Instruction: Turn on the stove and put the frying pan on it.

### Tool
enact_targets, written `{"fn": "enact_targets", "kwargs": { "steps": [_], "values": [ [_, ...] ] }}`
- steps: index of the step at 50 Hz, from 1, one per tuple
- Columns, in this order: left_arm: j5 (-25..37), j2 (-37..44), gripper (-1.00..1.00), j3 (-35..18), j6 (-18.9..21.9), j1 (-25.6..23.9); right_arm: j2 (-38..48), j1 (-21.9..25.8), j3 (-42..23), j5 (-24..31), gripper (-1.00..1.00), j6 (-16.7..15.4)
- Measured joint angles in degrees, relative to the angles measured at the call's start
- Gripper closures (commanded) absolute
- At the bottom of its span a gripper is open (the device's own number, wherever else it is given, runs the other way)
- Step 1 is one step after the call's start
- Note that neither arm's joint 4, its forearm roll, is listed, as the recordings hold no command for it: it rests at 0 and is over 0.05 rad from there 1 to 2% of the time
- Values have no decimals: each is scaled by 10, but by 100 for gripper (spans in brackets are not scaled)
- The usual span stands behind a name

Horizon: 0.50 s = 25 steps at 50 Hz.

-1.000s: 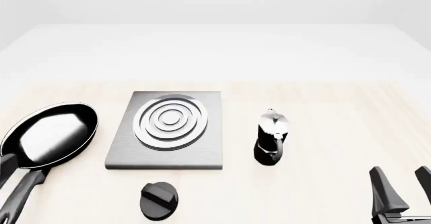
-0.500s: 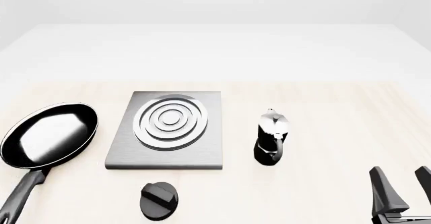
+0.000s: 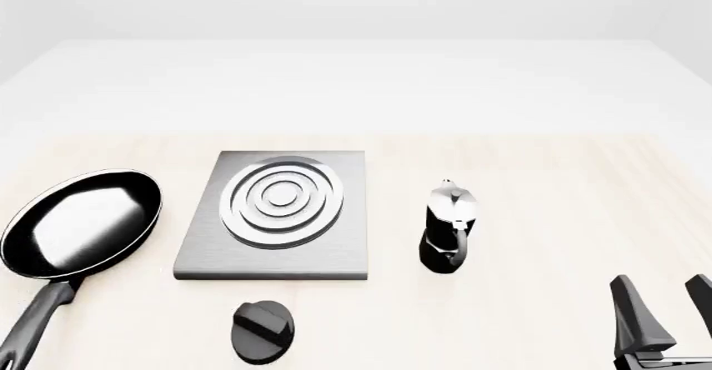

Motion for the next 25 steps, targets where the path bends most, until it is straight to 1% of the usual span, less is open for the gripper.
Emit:
{"fn": "enact_targets", "kwargs": {
  "steps": [15, 25],
  "values": [
    [7, -2, -100, 22, -1, 33, 0, 0, 0, 0, -100, 0],
    [-3, 0, -100, 43, 3, 51, 0, 0, 0, 0, -100, 0]
  ]
}}
